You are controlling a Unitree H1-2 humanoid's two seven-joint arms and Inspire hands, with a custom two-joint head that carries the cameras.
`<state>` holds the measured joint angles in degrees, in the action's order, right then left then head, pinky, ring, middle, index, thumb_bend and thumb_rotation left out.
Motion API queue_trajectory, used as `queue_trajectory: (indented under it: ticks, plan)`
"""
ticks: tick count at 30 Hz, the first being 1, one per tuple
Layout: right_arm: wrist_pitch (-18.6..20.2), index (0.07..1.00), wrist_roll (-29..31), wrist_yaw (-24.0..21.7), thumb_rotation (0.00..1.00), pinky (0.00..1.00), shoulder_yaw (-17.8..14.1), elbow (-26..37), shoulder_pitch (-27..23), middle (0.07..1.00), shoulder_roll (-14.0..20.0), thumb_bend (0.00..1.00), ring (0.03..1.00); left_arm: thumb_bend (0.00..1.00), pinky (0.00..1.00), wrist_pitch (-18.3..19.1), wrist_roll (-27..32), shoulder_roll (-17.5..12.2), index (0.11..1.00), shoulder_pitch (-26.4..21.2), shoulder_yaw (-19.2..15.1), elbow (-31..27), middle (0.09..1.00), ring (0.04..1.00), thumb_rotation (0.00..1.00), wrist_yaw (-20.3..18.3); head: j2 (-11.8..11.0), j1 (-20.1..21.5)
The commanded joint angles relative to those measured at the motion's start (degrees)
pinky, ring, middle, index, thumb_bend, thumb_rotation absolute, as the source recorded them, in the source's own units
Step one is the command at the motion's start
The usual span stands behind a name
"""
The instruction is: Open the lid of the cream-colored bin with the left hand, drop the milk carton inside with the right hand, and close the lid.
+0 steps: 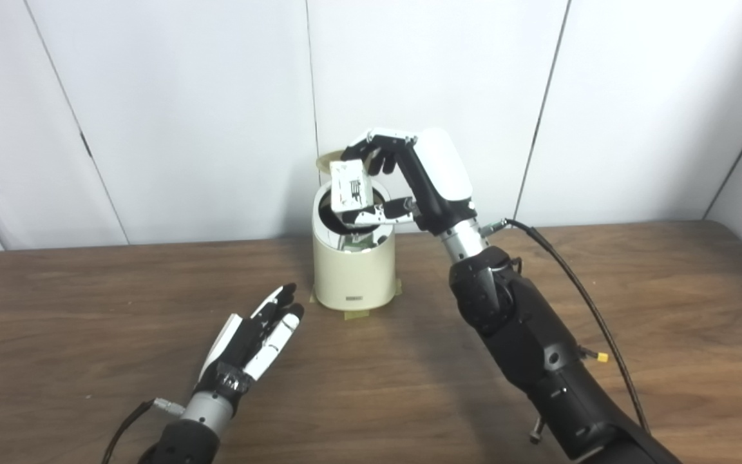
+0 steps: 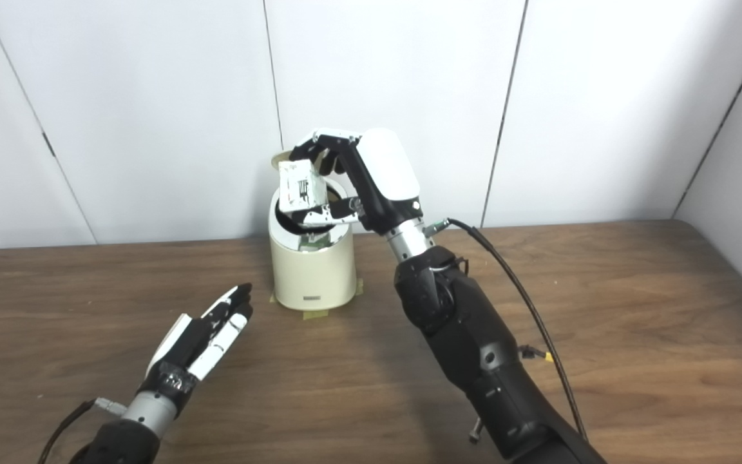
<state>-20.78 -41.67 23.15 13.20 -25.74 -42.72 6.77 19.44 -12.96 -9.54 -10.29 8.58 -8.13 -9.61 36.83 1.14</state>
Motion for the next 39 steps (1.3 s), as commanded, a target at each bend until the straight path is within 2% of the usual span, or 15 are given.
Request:
queue_trajectory:
  ticks: [1, 17, 23, 28, 30, 32, 33, 35, 39]
  plan:
    - [-1.9, 0.513, 0.2, 2.6, 0.00, 0.34, -0.4, 0.6, -3.9, 0.499, 0.1, 0.50, 0.409, 0.50, 0.91, -0.4, -0.6, -0.1, 0.960, -1.4, -0.1, -2.1, 0.956, 0.946, 0.88, 0.6, 0.0, 0.0]
    - [-1.8, 0.507, 0.1, 4.2, 0.00, 0.32, 0.4, -1.4, -4.4, 0.518, -0.3, 0.50, 0.416, 0.50, 0.90, -0.4, -1.1, 0.1, 0.952, -1.0, 0.1, -2.5, 0.951, 0.941, 0.89, 0.5, 0.5, -0.3]
    - [1.2, 0.527, 1.7, 0.3, 0.00, 0.33, 0.1, -0.3, -4.0, 0.509, -0.5, 0.50, 0.415, 0.51, 0.91, -0.3, -1.7, 0.1, 0.952, -0.9, 0.4, -2.6, 0.954, 0.944, 0.90, 0.6, 0.4, -0.2]
    - [2.3, 0.542, 0.1, 1.5, 0.00, 0.34, 0.3, 0.6, -3.4, 0.512, -0.5, 0.50, 0.421, 0.51, 0.90, -0.4, -1.7, 0.3, 0.953, -1.0, 0.3, -2.4, 0.953, 0.941, 0.90, 0.7, 0.4, -0.1]
    - [3.1, 0.497, -1.8, 2.7, 0.00, 0.36, 0.7, 0.9, -3.2, 0.524, -0.3, 0.50, 0.466, 0.51, 0.90, -0.5, -1.7, 0.3, 0.952, -1.0, 0.3, -2.2, 0.954, 0.941, 0.90, 0.7, 0.3, -0.1]
    - [2.9, 0.467, -2.4, 3.5, 0.00, 0.54, 0.7, 1.0, -3.0, 0.530, -0.3, 0.51, 0.487, 0.51, 0.90, -0.4, -1.8, 0.4, 0.951, -1.0, 0.3, -2.2, 0.954, 0.941, 0.90, 0.8, 0.3, -0.2]
    - [2.4, 0.468, -2.6, 4.1, 0.00, 0.57, 0.7, 1.0, -2.9, 0.541, -0.2, 0.51, 0.581, 0.51, 0.90, -0.4, -1.7, 0.5, 0.950, -1.0, 0.3, -2.1, 0.952, 0.940, 0.89, 0.8, 0.3, -0.2]
    - [1.3, 0.470, -2.8, 5.4, 0.00, 0.61, 0.8, 0.8, -2.8, 0.552, -0.1, 0.51, 0.661, 0.49, 0.91, -0.6, -1.6, 0.5, 0.950, -1.0, 0.3, -2.0, 0.952, 0.941, 0.88, 0.7, 0.2, -0.2]
    - [0.6, 0.472, -3.6, 7.6, 0.00, 0.65, 1.0, 0.3, -2.7, 0.553, 0.1, 0.52, 0.678, 0.45, 0.92, -1.0, -1.6, 0.6, 0.951, -0.9, 0.4, -1.6, 0.952, 0.947, 0.87, 0.7, 0.0, -0.4]
